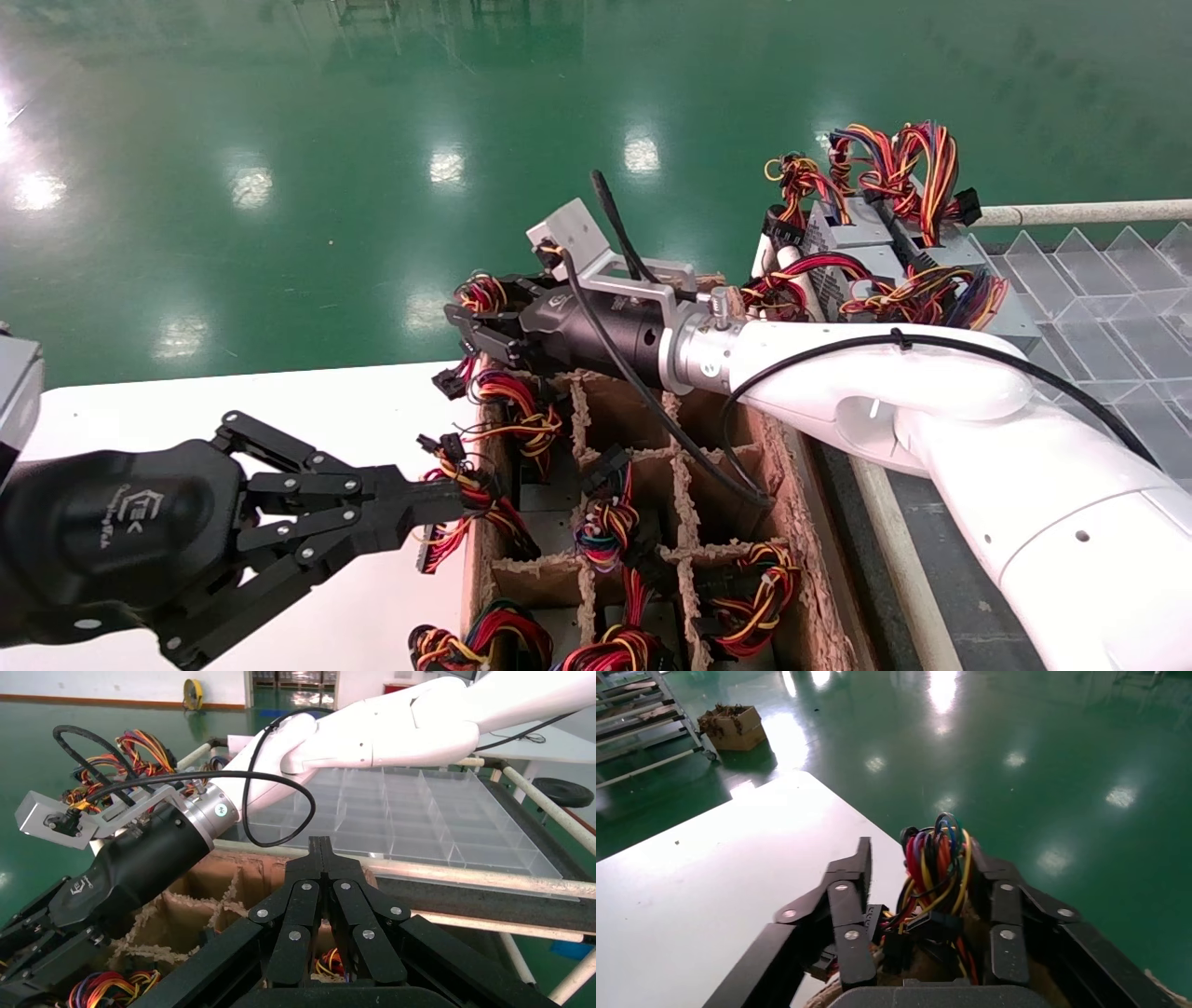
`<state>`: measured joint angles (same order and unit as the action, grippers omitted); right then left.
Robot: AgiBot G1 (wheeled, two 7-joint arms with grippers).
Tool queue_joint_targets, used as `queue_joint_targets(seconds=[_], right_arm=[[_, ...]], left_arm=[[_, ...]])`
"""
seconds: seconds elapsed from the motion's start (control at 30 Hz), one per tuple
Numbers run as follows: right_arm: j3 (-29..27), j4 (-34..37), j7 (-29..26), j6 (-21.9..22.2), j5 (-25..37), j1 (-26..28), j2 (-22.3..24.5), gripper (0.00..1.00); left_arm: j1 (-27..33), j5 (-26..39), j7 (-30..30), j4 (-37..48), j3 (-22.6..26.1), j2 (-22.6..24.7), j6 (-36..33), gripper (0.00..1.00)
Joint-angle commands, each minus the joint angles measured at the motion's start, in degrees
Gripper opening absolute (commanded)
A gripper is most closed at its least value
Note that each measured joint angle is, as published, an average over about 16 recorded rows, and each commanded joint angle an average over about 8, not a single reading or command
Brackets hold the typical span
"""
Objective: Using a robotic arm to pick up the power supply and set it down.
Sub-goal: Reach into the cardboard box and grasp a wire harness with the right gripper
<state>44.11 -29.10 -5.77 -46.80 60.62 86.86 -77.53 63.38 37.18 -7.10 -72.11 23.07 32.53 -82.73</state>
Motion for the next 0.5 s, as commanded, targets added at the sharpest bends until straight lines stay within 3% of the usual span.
queue_joint_targets(seconds=[0.03, 0.5], right_arm=[[0.55, 0.16, 0.29, 0.15, -0.53, 0.12, 0.04, 0.0], [2.83, 0.96, 1.75, -0.04, -2.95, 1.83, 0.67, 0.0]], left_arm=[[0.0, 0.0, 0.0, 0.0, 0.0, 0.0, 0.0, 0.0], [0.0, 0.0, 0.0, 0.0, 0.0, 0.0, 0.0, 0.0]])
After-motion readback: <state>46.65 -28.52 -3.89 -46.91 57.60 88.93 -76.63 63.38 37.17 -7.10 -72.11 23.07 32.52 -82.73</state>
